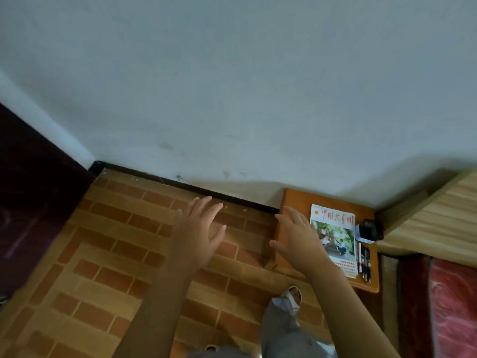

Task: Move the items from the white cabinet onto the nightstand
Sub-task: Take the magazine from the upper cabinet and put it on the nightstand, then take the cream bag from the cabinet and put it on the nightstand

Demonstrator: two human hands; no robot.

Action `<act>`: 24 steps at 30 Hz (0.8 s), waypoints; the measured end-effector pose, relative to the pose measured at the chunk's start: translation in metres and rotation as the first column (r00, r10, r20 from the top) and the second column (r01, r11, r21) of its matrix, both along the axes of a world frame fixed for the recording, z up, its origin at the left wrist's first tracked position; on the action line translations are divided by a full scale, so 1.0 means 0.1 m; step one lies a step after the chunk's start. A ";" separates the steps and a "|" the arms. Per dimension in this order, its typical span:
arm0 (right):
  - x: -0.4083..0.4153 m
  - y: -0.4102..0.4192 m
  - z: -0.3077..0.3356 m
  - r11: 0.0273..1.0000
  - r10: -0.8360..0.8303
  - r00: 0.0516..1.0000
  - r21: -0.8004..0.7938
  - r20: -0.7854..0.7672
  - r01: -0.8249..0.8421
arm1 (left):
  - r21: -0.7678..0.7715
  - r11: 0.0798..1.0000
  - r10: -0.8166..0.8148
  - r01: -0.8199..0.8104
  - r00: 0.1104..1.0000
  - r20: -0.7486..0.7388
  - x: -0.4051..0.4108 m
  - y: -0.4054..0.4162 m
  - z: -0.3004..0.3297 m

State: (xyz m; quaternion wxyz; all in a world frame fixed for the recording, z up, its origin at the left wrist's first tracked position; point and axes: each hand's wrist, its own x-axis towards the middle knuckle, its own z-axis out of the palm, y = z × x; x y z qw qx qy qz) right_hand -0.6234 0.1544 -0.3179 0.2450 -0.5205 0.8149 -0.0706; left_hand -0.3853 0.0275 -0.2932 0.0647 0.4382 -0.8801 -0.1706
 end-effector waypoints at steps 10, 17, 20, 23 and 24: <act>1.93 -0.94 1.21 0.914 0.328 0.941 -0.222 -0.086 -0.339 | -0.231 0.867 0.426 -0.441 0.897 -0.114 2.59 0.03 1.03; 3.40 -1.25 1.94 0.742 0.593 0.798 -0.314 -0.105 -0.592 | -0.232 0.643 0.698 -0.730 0.683 -0.217 3.95 0.61 1.45; 3.94 -1.31 2.15 0.638 0.682 0.706 -0.317 -0.190 -0.702 | -0.240 0.525 0.800 -0.817 0.569 -0.190 4.31 0.84 1.51; 4.42 -1.37 2.28 0.543 0.757 0.622 -0.337 -0.201 -0.769 | -0.258 0.414 0.867 -0.873 0.464 -0.179 4.60 1.03 1.59; 4.56 -1.43 2.26 0.510 0.782 0.593 -0.348 -0.193 -0.786 | -0.256 0.385 0.880 -0.887 0.436 -0.188 4.70 1.08 1.61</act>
